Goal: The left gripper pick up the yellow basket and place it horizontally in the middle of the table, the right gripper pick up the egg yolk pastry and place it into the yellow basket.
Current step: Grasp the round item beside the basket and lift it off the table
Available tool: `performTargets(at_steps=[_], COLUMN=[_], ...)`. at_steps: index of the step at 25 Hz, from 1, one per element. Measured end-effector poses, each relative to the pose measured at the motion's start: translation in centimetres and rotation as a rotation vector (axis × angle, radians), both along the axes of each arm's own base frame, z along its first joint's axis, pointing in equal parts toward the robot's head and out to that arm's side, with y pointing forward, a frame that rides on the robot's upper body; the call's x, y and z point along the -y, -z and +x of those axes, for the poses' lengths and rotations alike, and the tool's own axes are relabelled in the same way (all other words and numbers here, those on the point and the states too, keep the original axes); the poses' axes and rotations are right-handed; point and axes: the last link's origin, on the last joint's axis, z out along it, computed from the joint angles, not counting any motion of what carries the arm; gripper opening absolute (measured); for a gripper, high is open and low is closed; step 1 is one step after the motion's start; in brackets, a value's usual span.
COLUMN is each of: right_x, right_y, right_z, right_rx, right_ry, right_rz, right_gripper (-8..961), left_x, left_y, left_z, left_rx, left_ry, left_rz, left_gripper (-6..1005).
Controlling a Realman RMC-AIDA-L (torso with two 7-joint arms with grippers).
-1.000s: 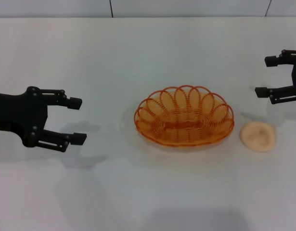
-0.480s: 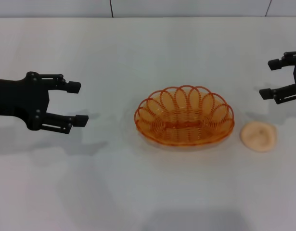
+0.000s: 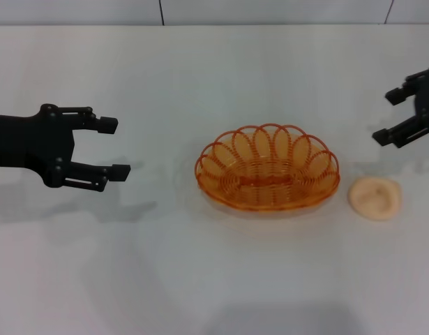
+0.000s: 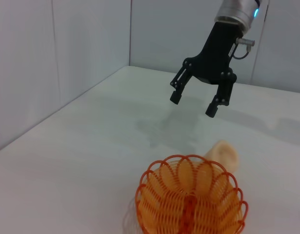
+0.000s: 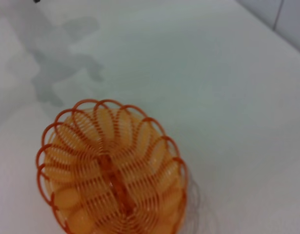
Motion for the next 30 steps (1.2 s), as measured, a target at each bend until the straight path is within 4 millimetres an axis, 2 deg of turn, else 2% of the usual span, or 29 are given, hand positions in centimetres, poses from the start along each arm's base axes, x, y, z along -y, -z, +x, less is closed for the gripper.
performTargets(at_steps=[1,4,12,18,23,30], right_x=[-0.4,-0.7,-1.6,-1.4,-0.6,0.2], right_y=[0.7,1.5,2.2,2.6,3.5,4.2], right_z=[-1.1,-2.1,-3.8,-3.5,-3.0,-1.7], right_rx=[0.036,0.085,0.163,0.189,0.203,0.219], right_ry=[-0.002,-0.010,-0.007,0.028,0.055,0.116], right_rz=[-0.021,-0.044,-0.060,-0.094,-0.149,-0.165], right_gripper=[711,709,704,700,697,693], left_x=[0.0,-0.3,-1.0,-1.3,0.0,0.9], left_y=[0.0,0.1,0.3,0.5,0.6,0.9], left_z=[-0.1,-0.3,-0.5,0.1,0.4,-0.4], left_rx=[-0.003,-0.015,-0.027,-0.028,-0.014,-0.026], left_ry=[-0.003,-0.015,-0.032,-0.008,0.065,0.062], left_rz=[0.004,0.020,0.041,0.030,-0.037,-0.056], left_gripper=[853,853,853,853,853,853])
